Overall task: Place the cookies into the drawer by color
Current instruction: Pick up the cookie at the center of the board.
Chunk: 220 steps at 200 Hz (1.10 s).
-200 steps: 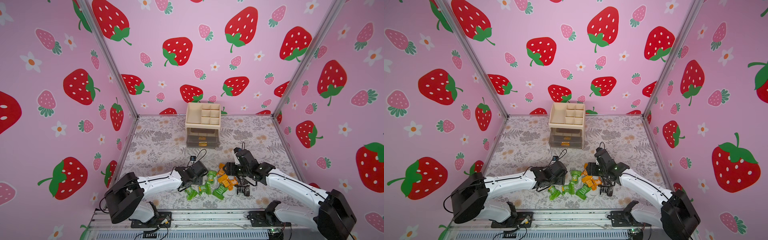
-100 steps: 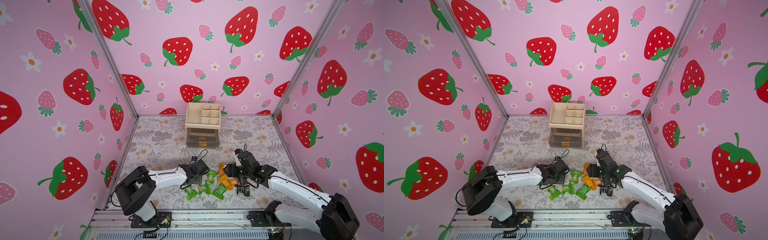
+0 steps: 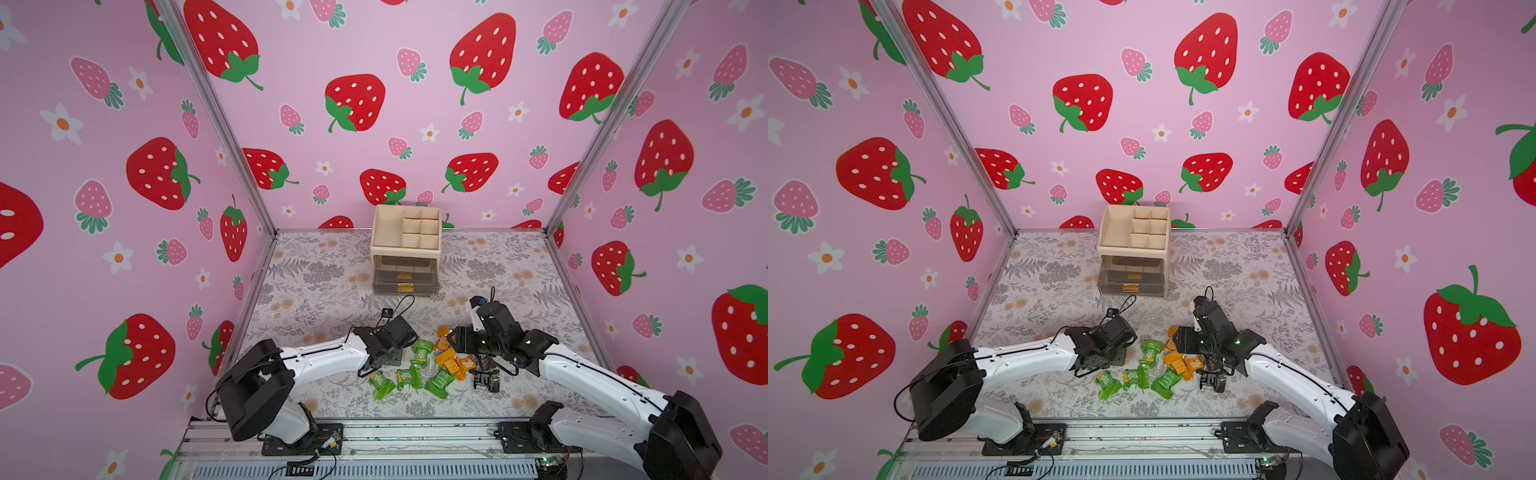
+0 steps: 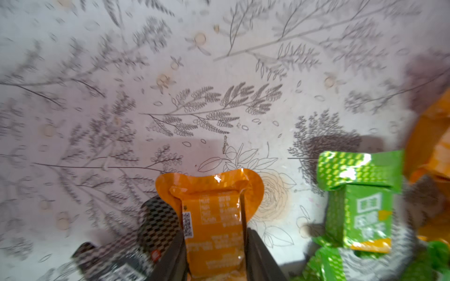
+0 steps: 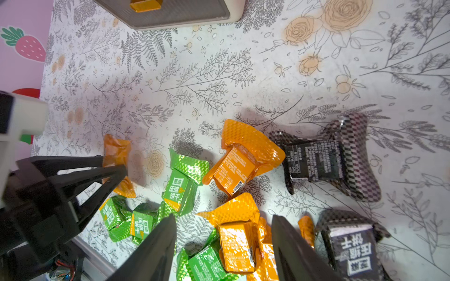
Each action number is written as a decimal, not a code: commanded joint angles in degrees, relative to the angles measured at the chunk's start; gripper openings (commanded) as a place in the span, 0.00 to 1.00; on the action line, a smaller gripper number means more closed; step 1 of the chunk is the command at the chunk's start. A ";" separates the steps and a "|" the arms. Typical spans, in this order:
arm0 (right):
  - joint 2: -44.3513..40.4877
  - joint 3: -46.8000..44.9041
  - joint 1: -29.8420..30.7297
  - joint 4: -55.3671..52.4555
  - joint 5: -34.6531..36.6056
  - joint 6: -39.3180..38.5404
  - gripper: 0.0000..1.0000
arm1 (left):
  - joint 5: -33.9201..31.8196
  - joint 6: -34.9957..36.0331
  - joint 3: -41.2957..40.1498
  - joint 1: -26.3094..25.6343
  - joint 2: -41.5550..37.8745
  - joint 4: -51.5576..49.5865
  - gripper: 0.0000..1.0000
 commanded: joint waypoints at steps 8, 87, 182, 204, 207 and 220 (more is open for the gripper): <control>-1.62 4.96 -1.52 -0.63 -2.50 -1.22 0.67 | -4.49 1.63 5.48 -1.40 -6.81 -7.12 0.40; -1.51 17.36 -3.85 -4.06 -6.45 -4.34 0.67 | -6.12 7.41 23.41 -2.59 -14.47 -17.86 0.35; 12.06 33.54 -7.85 -4.77 -14.51 -7.31 0.67 | 1.81 19.65 54.69 12.01 8.10 -26.02 0.34; 14.31 34.55 -9.10 -4.66 -14.38 -7.64 0.67 | 3.39 20.34 57.80 14.12 12.82 -26.71 0.34; 14.56 34.61 -9.20 -4.68 -14.34 -7.70 0.67 | 3.69 20.33 58.06 14.43 13.30 -26.74 0.34; 15.51 35.08 -9.55 -4.68 -14.48 -8.09 0.67 | 3.57 20.49 58.97 15.06 15.22 -26.98 0.33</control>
